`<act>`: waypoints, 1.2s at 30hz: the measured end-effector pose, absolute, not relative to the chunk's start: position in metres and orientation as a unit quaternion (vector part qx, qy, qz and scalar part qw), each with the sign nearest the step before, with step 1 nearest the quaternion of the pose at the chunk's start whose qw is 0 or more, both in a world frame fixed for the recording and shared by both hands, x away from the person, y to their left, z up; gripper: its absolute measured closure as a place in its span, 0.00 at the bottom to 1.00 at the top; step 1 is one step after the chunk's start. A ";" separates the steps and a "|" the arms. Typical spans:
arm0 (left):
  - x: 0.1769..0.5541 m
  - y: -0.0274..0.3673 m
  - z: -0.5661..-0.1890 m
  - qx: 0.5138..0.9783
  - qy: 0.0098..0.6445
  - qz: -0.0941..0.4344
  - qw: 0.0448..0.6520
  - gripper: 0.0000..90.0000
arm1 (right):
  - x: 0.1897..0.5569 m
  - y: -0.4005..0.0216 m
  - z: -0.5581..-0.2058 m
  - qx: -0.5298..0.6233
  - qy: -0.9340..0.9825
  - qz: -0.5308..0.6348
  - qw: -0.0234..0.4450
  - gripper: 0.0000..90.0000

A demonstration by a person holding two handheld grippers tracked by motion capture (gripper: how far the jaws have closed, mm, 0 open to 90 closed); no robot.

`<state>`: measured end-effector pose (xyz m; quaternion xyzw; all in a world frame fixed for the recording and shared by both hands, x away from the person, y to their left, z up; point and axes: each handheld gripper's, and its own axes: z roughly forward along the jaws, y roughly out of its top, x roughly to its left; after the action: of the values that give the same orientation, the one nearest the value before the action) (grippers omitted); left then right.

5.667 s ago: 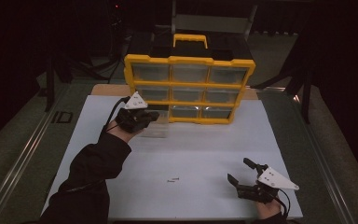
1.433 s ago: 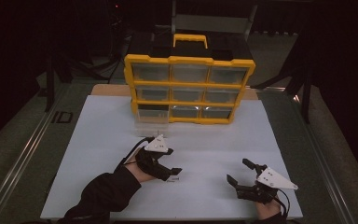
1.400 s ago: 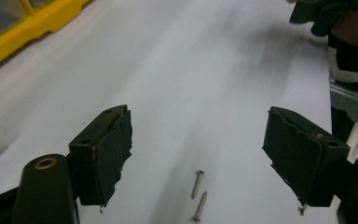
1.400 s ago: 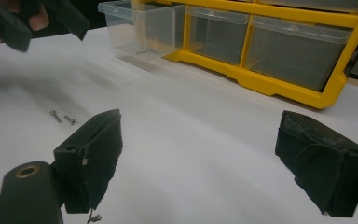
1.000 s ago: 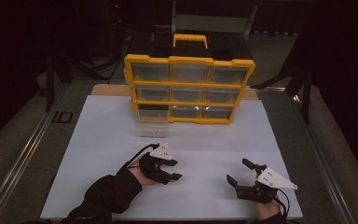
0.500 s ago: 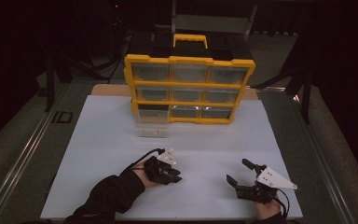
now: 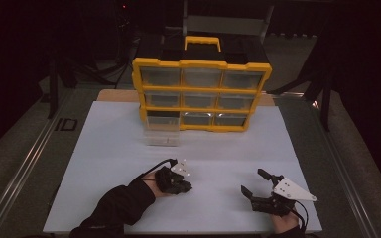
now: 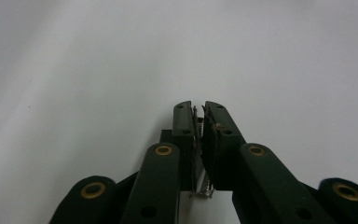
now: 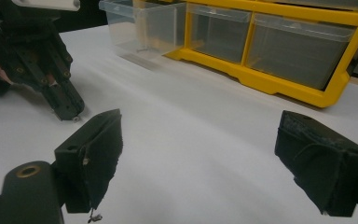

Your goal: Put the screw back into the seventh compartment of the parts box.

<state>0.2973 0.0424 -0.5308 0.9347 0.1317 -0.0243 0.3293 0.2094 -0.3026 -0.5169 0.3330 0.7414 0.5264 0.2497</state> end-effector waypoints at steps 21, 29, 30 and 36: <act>0.300 0.048 -0.511 0.927 0.140 -0.016 0.347 0.97 | 0.209 -0.303 -0.517 0.333 0.741 0.527 0.250 0.17; 0.301 0.054 -0.493 0.923 0.141 -0.003 0.358 0.97 | 0.209 -0.303 -0.517 0.333 0.741 0.527 0.250 0.17; 0.301 0.055 -0.490 0.923 0.140 0.002 0.358 0.97 | 0.209 -0.303 -0.517 0.333 0.741 0.527 0.250 0.17; 0.304 0.063 -0.465 0.917 0.143 0.023 0.372 0.97 | 0.209 -0.303 -0.517 0.334 0.740 0.528 0.250 0.17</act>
<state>0.3037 0.0631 -0.4646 0.9168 0.1425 0.0230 0.3724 0.2091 -0.3033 -0.5165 0.3343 0.7398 0.5277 0.2499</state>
